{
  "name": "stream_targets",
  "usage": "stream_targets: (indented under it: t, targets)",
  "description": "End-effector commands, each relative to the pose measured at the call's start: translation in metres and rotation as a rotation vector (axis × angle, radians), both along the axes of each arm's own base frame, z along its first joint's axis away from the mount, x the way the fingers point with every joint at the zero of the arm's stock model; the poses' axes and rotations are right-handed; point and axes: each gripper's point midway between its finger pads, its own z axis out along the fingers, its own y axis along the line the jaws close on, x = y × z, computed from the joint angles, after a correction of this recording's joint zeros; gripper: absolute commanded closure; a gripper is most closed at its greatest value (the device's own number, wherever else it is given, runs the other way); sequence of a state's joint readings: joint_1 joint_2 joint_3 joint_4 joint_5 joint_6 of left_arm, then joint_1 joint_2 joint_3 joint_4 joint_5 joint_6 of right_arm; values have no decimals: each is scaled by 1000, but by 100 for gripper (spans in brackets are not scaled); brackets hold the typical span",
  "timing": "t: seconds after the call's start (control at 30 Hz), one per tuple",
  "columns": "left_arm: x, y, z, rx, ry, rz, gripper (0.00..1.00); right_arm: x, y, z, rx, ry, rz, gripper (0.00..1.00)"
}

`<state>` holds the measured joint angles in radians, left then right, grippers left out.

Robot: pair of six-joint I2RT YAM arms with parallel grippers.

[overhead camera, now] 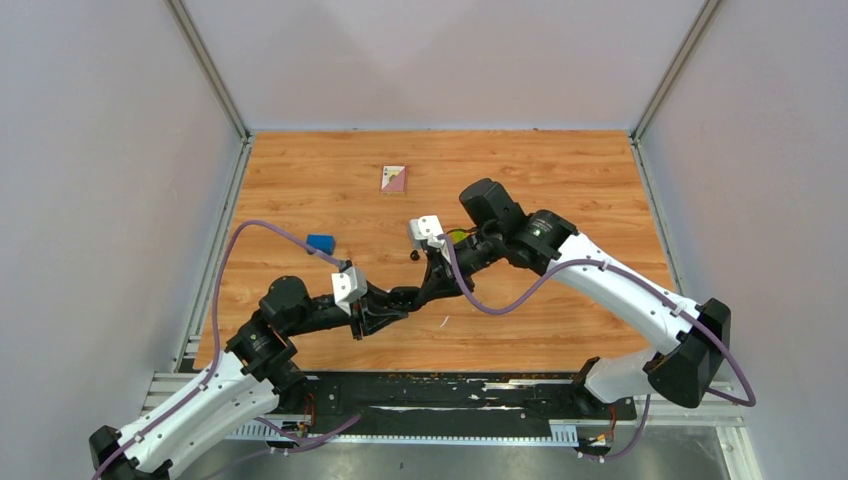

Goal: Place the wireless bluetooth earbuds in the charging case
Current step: Place the earbud in the charging case.

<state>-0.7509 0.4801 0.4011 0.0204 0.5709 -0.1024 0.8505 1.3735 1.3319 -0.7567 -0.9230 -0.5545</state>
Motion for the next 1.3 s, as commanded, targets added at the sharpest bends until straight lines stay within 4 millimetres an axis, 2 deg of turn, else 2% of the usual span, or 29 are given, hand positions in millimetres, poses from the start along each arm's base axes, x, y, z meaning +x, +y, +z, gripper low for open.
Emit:
stream_targets:
  t: [0.0, 0.4, 0.73, 0.9, 1.0, 1.1, 1.13, 1.27]
  targets:
    - [-1, -2, 9, -34, -23, -17, 100, 6, 10, 16, 51, -55, 4, 93]
    - [-4, -3, 10, -36, -23, -36, 100, 9, 15, 13, 41, -53, -1, 94]
    - [-3, -1, 11, -39, -33, -23, 100, 8, 16, 0, 13, -59, -2, 92]
    - [-1, -1, 11, -39, -34, -16, 100, 7, 13, 1, 11, -69, -8, 84]
    - [-1, -1, 11, -37, -34, -12, 100, 3, 8, 11, 24, -80, 1, 79]
    - [1, 0, 9, -33, -31, -6, 100, -8, 0, 30, 39, -93, 33, 78]
    - [1, 0, 9, -30, -30, -1, 100, -10, -4, 41, 51, -111, 44, 78]
    - [4, 1, 8, -23, -34, 13, 100, -15, -26, 63, 76, -161, 50, 78]
